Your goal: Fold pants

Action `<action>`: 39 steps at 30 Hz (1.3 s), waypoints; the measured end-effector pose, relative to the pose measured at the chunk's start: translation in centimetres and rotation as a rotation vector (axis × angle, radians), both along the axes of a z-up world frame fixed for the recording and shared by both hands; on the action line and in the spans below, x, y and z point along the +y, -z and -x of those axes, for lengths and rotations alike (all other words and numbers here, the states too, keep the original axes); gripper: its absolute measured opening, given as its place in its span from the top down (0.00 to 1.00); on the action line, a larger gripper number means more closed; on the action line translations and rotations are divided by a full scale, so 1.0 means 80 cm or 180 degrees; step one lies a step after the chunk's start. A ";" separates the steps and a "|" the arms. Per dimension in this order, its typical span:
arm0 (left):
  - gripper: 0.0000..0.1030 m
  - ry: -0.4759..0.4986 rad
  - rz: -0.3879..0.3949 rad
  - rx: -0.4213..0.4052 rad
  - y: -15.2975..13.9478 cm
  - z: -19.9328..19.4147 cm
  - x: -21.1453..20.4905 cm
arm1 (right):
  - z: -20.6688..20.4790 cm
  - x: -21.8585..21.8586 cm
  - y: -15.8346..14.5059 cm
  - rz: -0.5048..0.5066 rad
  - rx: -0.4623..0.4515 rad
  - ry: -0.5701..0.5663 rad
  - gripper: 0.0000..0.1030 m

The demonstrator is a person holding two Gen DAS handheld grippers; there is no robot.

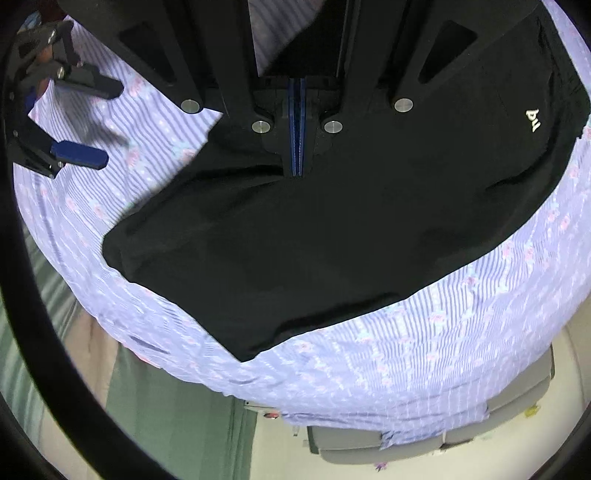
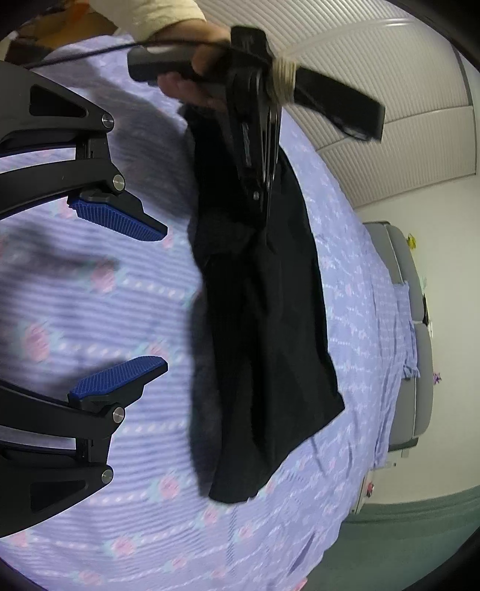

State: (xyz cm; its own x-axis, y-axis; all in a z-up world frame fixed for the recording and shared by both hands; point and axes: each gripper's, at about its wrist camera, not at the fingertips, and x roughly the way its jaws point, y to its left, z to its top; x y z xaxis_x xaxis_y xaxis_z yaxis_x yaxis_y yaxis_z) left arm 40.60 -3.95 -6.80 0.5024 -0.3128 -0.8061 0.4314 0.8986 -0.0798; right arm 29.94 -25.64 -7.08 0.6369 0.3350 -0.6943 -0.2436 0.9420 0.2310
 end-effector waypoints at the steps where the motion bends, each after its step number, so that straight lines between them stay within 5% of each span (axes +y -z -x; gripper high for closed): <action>1: 0.97 -0.0011 0.0011 0.0025 0.003 -0.003 0.002 | -0.007 0.007 0.001 -0.0017 0.0011 -0.0055 0.36; 7: 0.97 -0.0090 0.0088 0.0104 0.016 -0.007 0.020 | -0.042 0.035 0.004 -0.0006 -0.0024 -0.0210 0.46; 16: 0.97 -0.0166 0.0157 0.0154 0.020 -0.012 0.040 | -0.097 0.035 0.001 0.0149 -0.0007 -0.0232 0.46; 24: 0.94 0.0277 0.0442 0.0029 -0.015 0.023 0.015 | -0.112 0.012 -0.039 -0.0038 -0.0265 -0.0129 0.46; 30: 0.94 0.0370 0.0257 0.0086 -0.001 0.008 -0.019 | -0.165 0.019 -0.024 0.0042 0.0057 -0.0273 0.46; 39: 0.98 0.0038 0.0217 0.0278 0.030 -0.028 -0.001 | -0.132 -0.004 -0.023 0.0048 0.0073 -0.0558 0.46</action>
